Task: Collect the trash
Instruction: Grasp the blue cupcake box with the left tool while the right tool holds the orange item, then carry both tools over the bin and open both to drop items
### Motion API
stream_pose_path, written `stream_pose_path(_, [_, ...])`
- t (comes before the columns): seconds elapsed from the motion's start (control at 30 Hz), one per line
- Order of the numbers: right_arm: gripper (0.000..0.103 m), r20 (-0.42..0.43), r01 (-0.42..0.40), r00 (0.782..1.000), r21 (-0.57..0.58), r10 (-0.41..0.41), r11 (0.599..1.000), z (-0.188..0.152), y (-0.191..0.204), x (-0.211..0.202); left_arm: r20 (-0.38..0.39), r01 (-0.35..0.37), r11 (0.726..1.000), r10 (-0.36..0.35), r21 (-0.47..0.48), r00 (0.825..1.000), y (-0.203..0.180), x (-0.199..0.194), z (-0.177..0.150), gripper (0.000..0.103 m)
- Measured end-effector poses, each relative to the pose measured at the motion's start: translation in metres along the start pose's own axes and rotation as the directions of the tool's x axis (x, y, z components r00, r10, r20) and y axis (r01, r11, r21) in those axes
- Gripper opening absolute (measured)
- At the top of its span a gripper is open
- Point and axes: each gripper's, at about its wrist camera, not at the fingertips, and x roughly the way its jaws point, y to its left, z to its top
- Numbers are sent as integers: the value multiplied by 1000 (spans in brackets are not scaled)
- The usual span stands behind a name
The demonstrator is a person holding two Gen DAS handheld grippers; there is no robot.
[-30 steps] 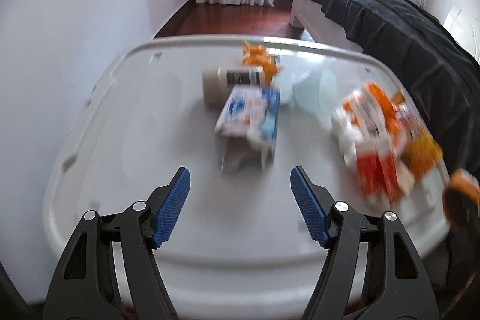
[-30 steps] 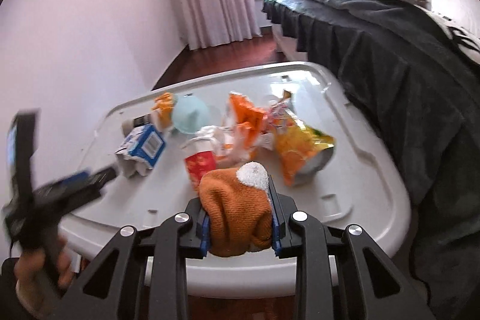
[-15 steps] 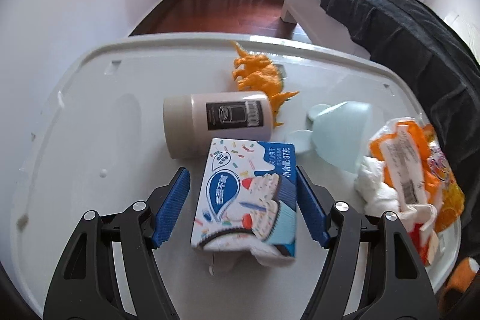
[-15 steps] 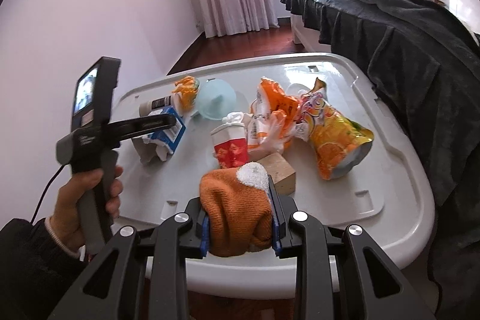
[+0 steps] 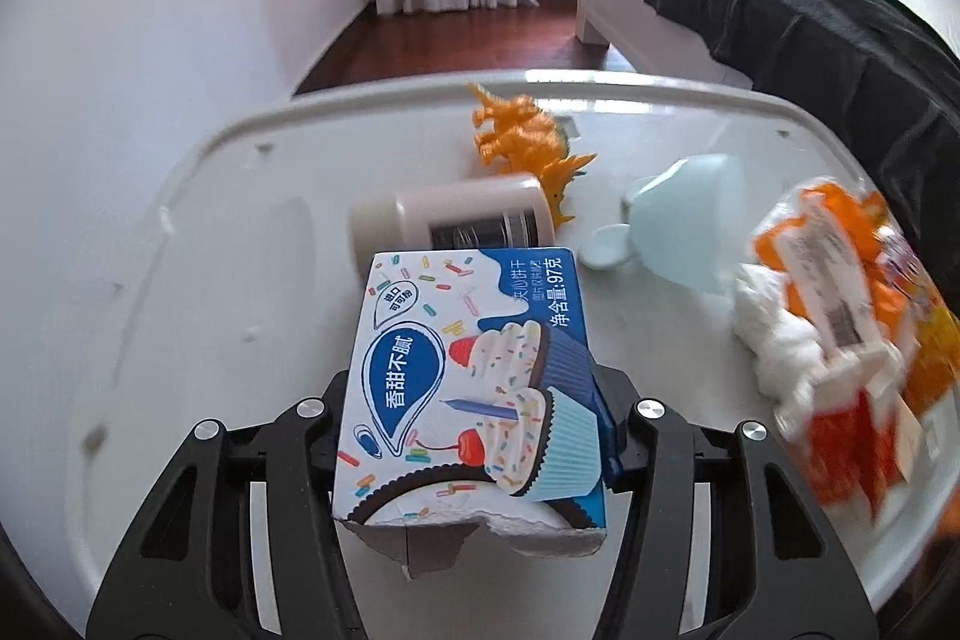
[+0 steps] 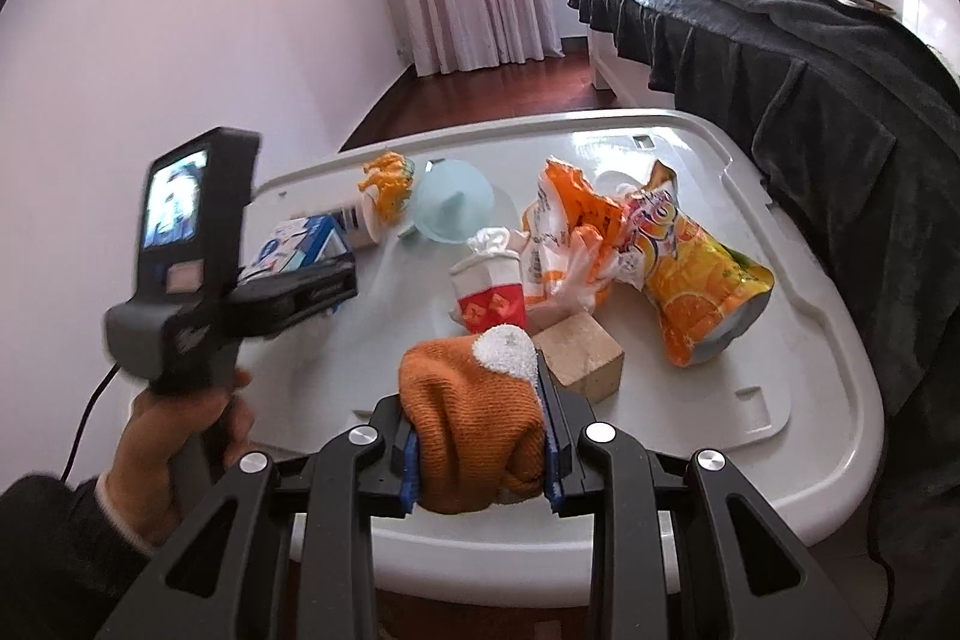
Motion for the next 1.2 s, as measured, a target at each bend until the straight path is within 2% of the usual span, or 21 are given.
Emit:
stream_pose_path(0.1, [29,13,-10,1000,-7,10,1000,1,7,-3,31,-17,1000,16,23,999,0,-35,-11,53])
stream_pose_path(0.3, [30,37,-16,999,-34,17,999,-2,21,-12,45,-11,1000,11,-1,999,7,-103,-44,53])
stream_pose_path(0.43, [30,41,-19,999,-56,21,998,-15,31,-26,43,-7,1000,8,-8,999,11,-145,-79,53])
stream_pose_path(0.57, [30,19,-31,999,-64,32,997,-39,39,-41,33,-4,1000,5,-12,999,14,-167,-112,53])
stream_pose_path(0.77, [30,-39,-46,998,-82,43,996,-81,48,-65,10,10,1000,-9,-13,1000,20,-187,-159,53])
stream_pose_path(0.93, [30,-93,-41,995,-87,32,995,-121,49,-78,-55,48,999,-49,-20,997,22,-188,-193,53])
stream_pose_path(1.1, [30,-157,-31,988,-94,16,995,-153,47,-72,-145,92,996,-91,0,985,14,-174,-223,53])
stream_pose_path(1.2, [30,-197,-29,980,-82,12,996,-162,43,-59,-204,120,993,-119,-12,972,13,-157,-233,53])
